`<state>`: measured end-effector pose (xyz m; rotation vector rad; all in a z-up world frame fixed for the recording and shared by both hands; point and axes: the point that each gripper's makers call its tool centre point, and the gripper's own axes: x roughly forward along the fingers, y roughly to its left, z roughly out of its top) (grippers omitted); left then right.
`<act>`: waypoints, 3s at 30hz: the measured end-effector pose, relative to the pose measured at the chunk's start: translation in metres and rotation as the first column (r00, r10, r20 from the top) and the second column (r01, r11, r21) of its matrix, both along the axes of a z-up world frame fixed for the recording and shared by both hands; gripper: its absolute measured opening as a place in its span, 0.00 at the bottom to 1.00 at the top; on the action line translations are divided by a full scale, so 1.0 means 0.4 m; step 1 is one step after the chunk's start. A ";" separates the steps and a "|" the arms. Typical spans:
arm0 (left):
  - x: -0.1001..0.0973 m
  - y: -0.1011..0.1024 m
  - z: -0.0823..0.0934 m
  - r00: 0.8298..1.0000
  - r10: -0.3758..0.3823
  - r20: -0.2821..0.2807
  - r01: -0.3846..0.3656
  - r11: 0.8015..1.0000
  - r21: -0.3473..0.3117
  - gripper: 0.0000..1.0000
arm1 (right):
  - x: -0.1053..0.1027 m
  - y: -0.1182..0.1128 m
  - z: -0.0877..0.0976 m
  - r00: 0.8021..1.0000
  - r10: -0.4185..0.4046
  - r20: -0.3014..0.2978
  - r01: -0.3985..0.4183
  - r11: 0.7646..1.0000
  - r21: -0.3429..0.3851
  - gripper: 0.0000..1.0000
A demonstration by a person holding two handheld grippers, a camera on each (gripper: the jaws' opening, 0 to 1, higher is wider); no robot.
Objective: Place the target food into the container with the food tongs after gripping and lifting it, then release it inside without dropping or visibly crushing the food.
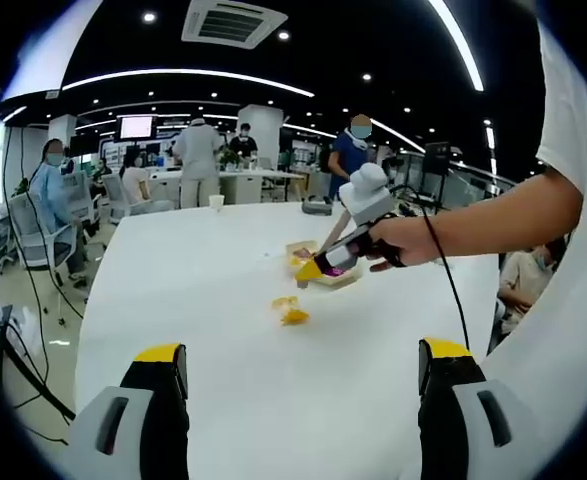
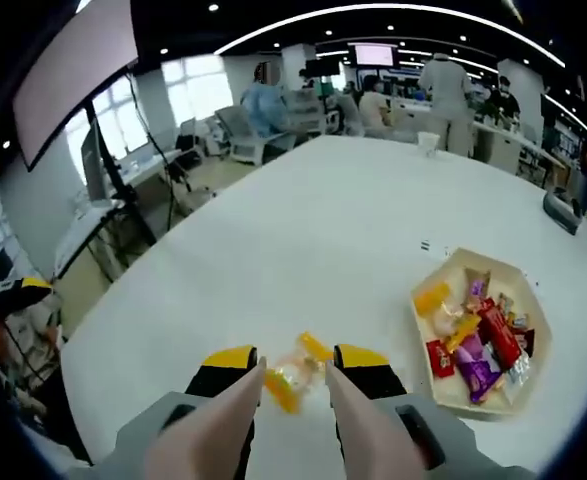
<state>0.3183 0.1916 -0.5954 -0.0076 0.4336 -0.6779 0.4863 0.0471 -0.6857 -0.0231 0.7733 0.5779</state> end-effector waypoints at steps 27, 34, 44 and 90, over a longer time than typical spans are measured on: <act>-0.019 0.063 -0.024 0.995 0.097 -0.030 -0.097 0.995 -0.014 0.96 | 0.019 0.061 -0.106 0.981 -0.151 -0.124 0.153 0.988 0.007 0.25; -0.025 0.062 -0.018 0.995 0.100 -0.026 -0.100 0.995 -0.007 0.96 | 0.019 0.077 -0.106 0.993 -0.057 -0.103 0.053 0.998 -0.036 0.19; -0.058 0.065 -0.004 0.993 0.115 -0.022 -0.115 0.993 0.011 0.96 | -0.005 0.041 -0.030 0.998 -0.009 -0.057 0.011 1.000 0.025 0.20; -0.046 -0.268 0.055 0.955 -0.292 0.044 0.289 0.955 0.072 0.96 | -0.428 -0.496 0.200 0.909 -0.367 0.199 0.341 0.928 0.151 0.21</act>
